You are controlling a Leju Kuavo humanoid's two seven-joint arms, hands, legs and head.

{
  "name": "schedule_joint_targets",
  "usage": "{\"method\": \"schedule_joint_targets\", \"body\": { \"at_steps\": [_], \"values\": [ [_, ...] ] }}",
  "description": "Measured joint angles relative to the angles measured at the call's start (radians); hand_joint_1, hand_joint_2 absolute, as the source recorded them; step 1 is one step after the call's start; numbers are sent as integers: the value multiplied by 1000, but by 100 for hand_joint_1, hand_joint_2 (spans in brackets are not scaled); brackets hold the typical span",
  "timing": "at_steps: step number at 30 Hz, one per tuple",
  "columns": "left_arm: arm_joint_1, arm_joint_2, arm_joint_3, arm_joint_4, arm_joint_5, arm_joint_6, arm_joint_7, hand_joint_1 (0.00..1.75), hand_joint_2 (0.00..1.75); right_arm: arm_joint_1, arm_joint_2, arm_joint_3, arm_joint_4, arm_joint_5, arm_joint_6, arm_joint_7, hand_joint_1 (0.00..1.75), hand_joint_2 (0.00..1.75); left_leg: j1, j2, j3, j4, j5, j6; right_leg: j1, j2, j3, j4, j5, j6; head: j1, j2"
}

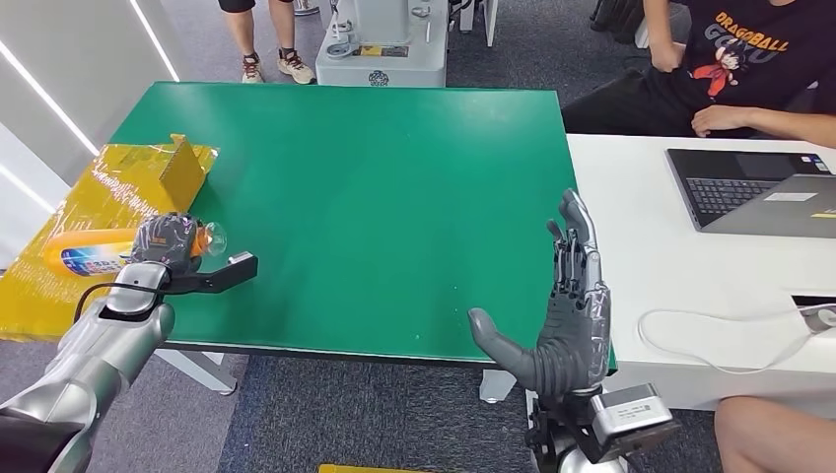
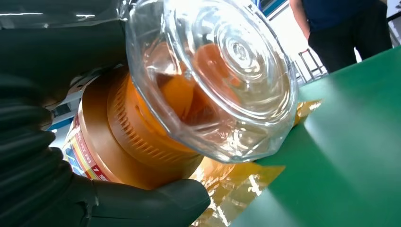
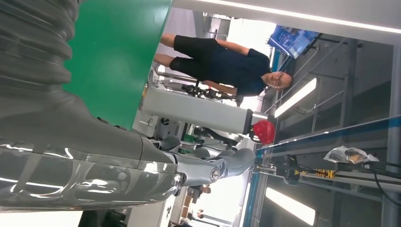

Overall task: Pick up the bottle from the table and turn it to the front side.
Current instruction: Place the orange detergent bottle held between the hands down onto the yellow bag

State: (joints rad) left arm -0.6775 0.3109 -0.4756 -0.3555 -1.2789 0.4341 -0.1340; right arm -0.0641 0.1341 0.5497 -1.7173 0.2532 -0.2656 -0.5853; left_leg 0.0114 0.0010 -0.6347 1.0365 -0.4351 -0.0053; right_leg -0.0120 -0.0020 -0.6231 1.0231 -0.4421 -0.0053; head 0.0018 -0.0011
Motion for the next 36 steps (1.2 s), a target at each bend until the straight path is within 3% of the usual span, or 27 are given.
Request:
{"method": "schedule_joint_targets", "body": {
  "at_steps": [2,6,10,29,36],
  "values": [
    [12,0,6,0,1,7,5,171,175,0,0,0,3,-1,0,-4,0,175,0,0,0,0,0,0,0,0,0,0,0,0,0,0],
    [28,-1,19,0,-5,14,18,140,175,0,-2,0,8,-2,-10,-10,0,175,0,0,0,0,0,0,0,0,0,0,0,0,0,0],
    [35,-3,26,0,-19,15,30,3,175,-2,-3,1,11,-3,-25,-15,0,175,0,0,0,0,0,0,0,0,0,0,0,0,0,0],
    [25,-13,75,0,-95,42,50,0,175,-23,-18,31,35,-36,-76,-17,0,175,0,0,1,0,0,0,0,0,0,0,0,0,0,0],
    [26,-16,117,-1,-64,152,-11,0,175,-30,-23,40,49,-55,-86,-24,0,175,0,0,1,0,0,0,0,0,0,0,0,0,0,0]
  ]
}}
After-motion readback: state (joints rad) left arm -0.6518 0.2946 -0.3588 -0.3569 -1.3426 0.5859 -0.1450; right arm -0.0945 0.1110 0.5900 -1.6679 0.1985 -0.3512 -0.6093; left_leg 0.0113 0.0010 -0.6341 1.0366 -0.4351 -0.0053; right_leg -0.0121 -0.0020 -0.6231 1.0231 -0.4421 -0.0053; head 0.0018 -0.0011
